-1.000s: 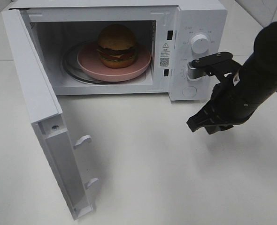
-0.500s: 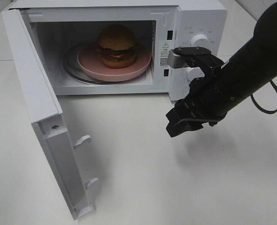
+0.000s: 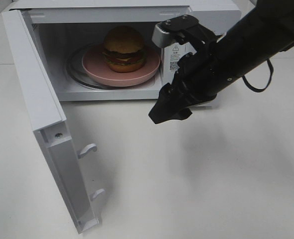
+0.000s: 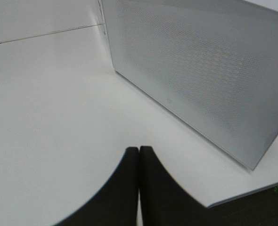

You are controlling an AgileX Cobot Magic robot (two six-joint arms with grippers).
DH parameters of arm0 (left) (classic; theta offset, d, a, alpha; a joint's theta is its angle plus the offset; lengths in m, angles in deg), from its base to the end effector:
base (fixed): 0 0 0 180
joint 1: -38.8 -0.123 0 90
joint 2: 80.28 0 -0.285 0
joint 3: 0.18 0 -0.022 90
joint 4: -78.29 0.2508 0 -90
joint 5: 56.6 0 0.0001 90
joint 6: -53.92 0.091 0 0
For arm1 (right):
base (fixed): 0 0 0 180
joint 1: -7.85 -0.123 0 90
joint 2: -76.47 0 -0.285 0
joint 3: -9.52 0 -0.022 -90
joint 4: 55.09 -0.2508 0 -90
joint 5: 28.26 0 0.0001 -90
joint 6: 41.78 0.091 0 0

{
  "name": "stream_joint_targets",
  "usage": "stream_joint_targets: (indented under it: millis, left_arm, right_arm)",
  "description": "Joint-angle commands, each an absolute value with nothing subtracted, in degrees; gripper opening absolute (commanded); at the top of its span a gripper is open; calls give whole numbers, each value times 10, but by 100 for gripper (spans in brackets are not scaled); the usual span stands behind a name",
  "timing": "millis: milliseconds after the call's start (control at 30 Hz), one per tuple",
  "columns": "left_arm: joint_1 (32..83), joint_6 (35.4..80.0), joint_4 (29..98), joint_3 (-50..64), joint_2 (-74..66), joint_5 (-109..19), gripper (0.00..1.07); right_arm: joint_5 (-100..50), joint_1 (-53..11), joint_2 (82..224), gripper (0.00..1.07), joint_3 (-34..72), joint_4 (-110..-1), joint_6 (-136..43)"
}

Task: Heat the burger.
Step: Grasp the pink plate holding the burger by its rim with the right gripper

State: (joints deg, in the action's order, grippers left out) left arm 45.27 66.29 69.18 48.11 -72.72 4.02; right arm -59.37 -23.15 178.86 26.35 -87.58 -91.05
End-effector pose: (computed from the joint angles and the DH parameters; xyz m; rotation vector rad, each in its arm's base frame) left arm -0.0078 -0.0118 0.2797 0.3392 1.9963 -0.1248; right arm 0.2778 0.1965 0.2254 -1.2085 2.2448 0.4287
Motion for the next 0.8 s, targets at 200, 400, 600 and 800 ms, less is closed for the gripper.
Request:
stream_joint_targets:
  millis: [200, 400, 600, 800]
  left_arm:
    - [452, 659, 692, 481, -739, 33, 0]
    - [452, 659, 692, 481, -739, 33, 0]
    - [452, 659, 692, 481, -739, 33, 0]
    - [452, 659, 692, 481, -739, 33, 0]
  right_arm:
    - [-579, -276, 1834, 66, 198, -851, -988]
    - [-577, -305, 1872, 66, 153, -773, -992]
    - [-566, -329, 1915, 66, 102, -690, -990]
    - [-546, -329, 1943, 66, 66, -640, -990]
